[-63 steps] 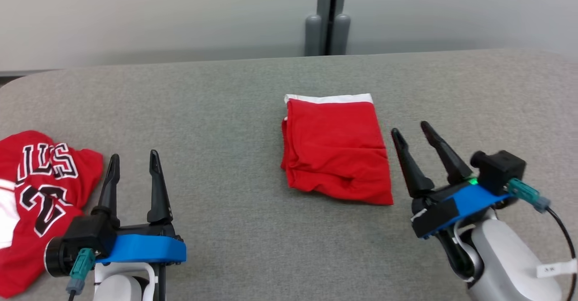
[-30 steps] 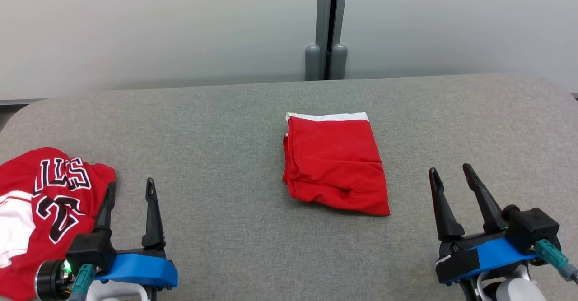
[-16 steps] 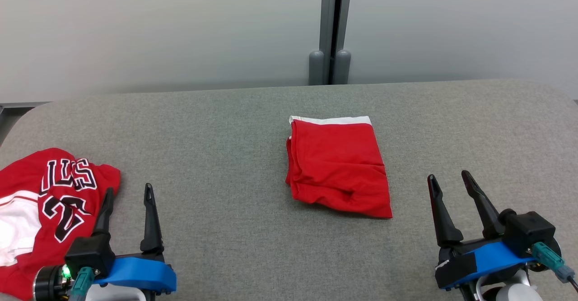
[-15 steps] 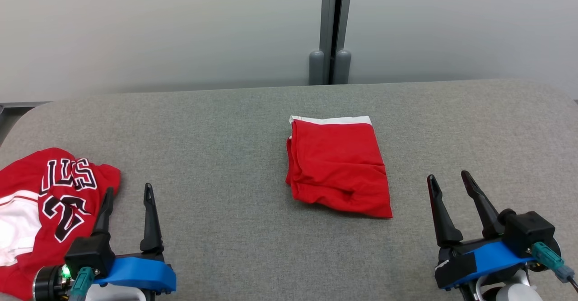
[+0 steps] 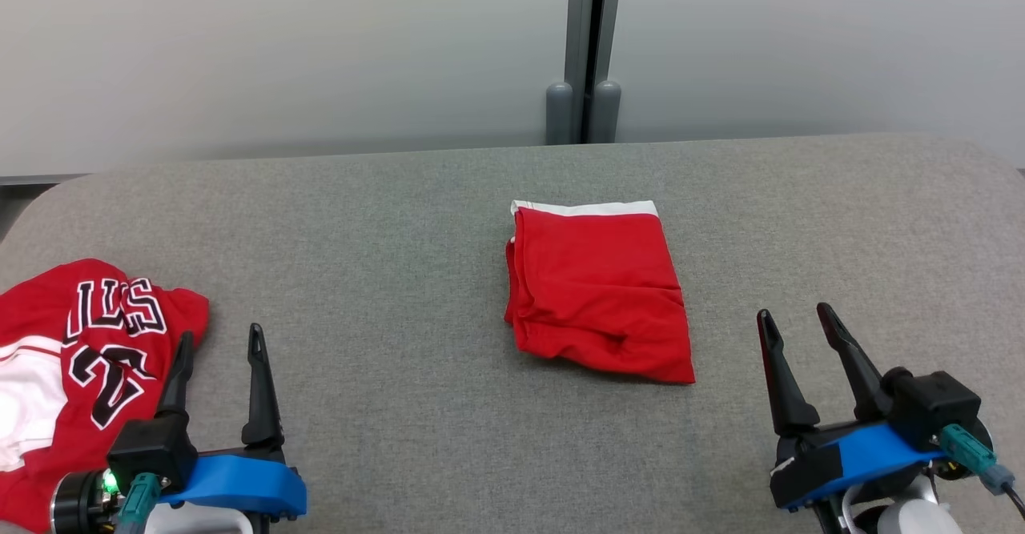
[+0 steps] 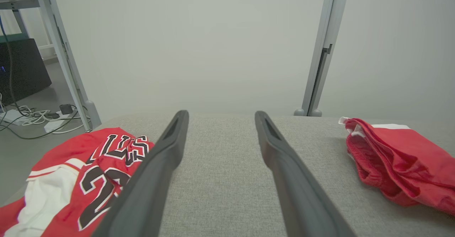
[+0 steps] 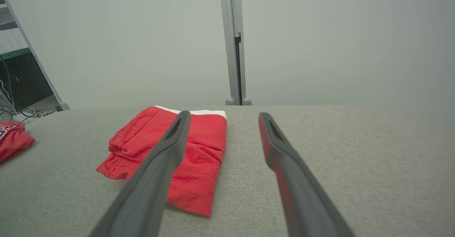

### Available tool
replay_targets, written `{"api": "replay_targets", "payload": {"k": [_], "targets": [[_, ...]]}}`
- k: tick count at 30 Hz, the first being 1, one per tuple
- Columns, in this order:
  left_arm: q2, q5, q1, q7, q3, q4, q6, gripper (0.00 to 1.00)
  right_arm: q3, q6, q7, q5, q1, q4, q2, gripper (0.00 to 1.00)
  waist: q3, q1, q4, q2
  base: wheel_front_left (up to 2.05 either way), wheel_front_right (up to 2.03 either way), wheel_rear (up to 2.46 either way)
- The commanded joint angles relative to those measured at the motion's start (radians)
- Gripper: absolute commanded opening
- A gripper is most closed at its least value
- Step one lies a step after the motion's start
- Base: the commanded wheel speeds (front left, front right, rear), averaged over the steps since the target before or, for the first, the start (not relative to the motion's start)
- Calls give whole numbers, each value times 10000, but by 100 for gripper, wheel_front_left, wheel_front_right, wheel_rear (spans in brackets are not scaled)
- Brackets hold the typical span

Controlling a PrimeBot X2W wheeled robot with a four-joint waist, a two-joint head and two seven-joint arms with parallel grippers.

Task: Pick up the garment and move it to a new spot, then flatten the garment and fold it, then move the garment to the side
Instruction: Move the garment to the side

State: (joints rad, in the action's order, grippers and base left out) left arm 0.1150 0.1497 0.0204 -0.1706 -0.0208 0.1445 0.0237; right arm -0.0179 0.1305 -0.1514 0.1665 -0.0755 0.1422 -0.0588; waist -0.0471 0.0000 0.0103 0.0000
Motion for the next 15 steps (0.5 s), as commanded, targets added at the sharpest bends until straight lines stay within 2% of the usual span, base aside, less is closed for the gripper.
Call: {"api": "replay_targets", "payload": {"k": [1,8,15], "targets": [[40,28,70,-62,-43,-33,52,100,18,5,-4,-92,-332,63,38,100,-58,0,18,0,0,0,0],[36,66,344,-81,-121,-68,61,100,-248,5,138,-147,-1550,392,-33,100,-358,0,-81,0,0,0,0],[-103,131,786,-234,-330,42,92,100,-469,5,301,56,-3194,1253,-328,100,-963,0,-486,0,0,0,0]]}}
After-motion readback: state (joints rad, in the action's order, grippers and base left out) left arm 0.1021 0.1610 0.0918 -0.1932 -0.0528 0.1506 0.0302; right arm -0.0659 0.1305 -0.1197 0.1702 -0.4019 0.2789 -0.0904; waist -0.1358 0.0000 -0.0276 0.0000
